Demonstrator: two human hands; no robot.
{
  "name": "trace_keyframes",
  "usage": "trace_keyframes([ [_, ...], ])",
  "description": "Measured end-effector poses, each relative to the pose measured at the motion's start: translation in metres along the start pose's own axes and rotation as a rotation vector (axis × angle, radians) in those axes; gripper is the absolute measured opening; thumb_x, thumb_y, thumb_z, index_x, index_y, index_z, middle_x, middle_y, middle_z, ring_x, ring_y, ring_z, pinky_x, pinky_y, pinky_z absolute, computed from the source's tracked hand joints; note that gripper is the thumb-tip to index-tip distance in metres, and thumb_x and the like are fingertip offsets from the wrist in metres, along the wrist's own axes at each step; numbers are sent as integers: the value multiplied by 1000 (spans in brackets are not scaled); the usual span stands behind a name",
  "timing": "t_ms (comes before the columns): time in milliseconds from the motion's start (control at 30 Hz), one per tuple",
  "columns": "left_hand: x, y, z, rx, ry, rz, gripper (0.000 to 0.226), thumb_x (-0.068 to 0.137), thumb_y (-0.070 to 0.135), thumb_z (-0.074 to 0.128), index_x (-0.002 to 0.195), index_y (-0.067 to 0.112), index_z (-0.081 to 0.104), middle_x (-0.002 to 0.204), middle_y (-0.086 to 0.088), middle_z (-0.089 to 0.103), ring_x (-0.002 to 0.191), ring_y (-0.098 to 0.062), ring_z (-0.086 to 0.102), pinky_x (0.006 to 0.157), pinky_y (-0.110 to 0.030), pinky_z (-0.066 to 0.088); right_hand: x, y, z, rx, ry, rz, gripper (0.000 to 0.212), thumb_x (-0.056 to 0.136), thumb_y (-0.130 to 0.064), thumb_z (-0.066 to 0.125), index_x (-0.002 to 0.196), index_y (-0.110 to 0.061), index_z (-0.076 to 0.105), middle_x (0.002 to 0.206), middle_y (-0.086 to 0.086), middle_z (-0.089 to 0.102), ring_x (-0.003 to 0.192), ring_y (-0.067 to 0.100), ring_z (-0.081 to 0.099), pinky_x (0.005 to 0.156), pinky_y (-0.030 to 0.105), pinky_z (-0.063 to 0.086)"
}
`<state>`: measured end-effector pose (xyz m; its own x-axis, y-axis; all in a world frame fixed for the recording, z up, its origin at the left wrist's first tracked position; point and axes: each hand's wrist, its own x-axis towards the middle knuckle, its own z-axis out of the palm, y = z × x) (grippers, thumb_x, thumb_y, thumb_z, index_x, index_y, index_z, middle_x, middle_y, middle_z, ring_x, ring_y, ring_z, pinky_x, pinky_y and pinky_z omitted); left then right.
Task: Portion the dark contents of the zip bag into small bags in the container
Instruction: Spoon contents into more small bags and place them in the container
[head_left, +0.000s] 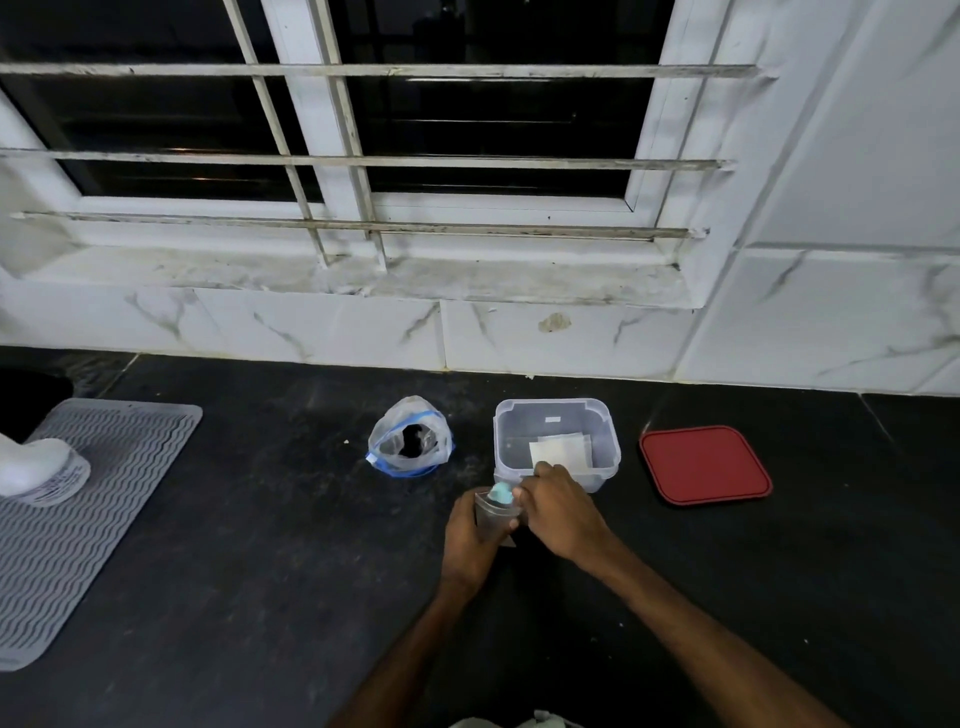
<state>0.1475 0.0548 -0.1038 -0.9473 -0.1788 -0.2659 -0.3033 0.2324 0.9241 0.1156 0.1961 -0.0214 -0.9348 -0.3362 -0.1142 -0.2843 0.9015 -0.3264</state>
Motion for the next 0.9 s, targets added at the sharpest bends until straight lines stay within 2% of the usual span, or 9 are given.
trace_keyframes([
  [67, 3, -2, -3, 6, -27, -1, 51, 74, 24, 81, 116, 33, 55, 116, 12, 64, 103, 2, 62, 86, -17, 52, 4, 3, 1, 124, -5, 85, 32, 100, -27, 44, 104, -8, 70, 103, 10, 59, 96, 23, 57, 84, 35, 47],
  [200, 3, 1, -7, -11, -92, 5, 55, 75, 20, 81, 121, 29, 53, 117, 12, 63, 102, 3, 61, 74, -6, 49, 6, 4, 2, 272, -30, 182, 30, 98, -23, 49, 97, -5, 73, 98, 12, 64, 88, 21, 61, 81, 33, 49],
  [333, 5, -6, -17, -26, -140, 32, 81, 63, 42, 84, 134, 32, 45, 131, 11, 56, 116, -5, 58, 96, -28, 52, 6, 4, -1, 435, 7, 268, 28, 97, -22, 52, 91, -10, 76, 94, 0, 70, 85, 11, 62, 75, 24, 45],
  [400, 8, -8, -30, -60, -89, 47, 84, 69, 51, 79, 140, 30, 40, 135, 12, 52, 121, -5, 54, 101, -32, 50, 10, -1, -7, 516, 53, 288, 28, 98, -24, 52, 88, -16, 77, 91, -4, 72, 85, 9, 63, 74, 23, 45],
  [500, 21, -8, -61, -135, 178, 56, 60, 82, 49, 70, 133, 29, 47, 128, 8, 58, 116, -7, 56, 101, -36, 50, 24, -21, -13, 546, 80, 251, 26, 97, -29, 55, 89, -17, 76, 86, -2, 73, 79, 10, 63, 72, 27, 47],
  [600, 41, -8, -90, -168, 482, 14, 44, 83, 41, 72, 117, 21, 53, 114, -1, 61, 106, -17, 61, 96, -46, 52, 51, -59, -11, 512, 81, 190, 21, 95, -28, 58, 95, -15, 74, 79, -2, 70, 74, 14, 64, 74, 33, 49],
  [667, 58, -10, -100, -131, 590, -46, 50, 77, 35, 79, 111, 9, 54, 110, -11, 60, 104, -28, 60, 94, -51, 50, 74, -83, -2, 377, 87, 143, 23, 94, -33, 56, 98, -18, 73, 85, 1, 72, 79, 21, 66, 75, 35, 51],
  [833, 84, -1, -103, 16, 544, -421, 93, 65, 46, 86, 126, -10, 43, 129, -28, 50, 125, -43, 44, 102, -47, 40, 121, -115, 16, -11, -65, 88, 30, 99, -34, 45, 114, -18, 65, 111, 12, 67, 100, 34, 64, 86, 41, 52],
  [900, 92, 2, -104, 40, 542, -463, 100, 63, 43, 88, 130, -12, 37, 132, -29, 46, 127, -43, 41, 103, -45, 37, 133, -121, 18, -138, -142, 30, 29, 99, -27, 45, 118, -14, 62, 114, 14, 65, 102, 34, 64, 86, 41, 51],
])
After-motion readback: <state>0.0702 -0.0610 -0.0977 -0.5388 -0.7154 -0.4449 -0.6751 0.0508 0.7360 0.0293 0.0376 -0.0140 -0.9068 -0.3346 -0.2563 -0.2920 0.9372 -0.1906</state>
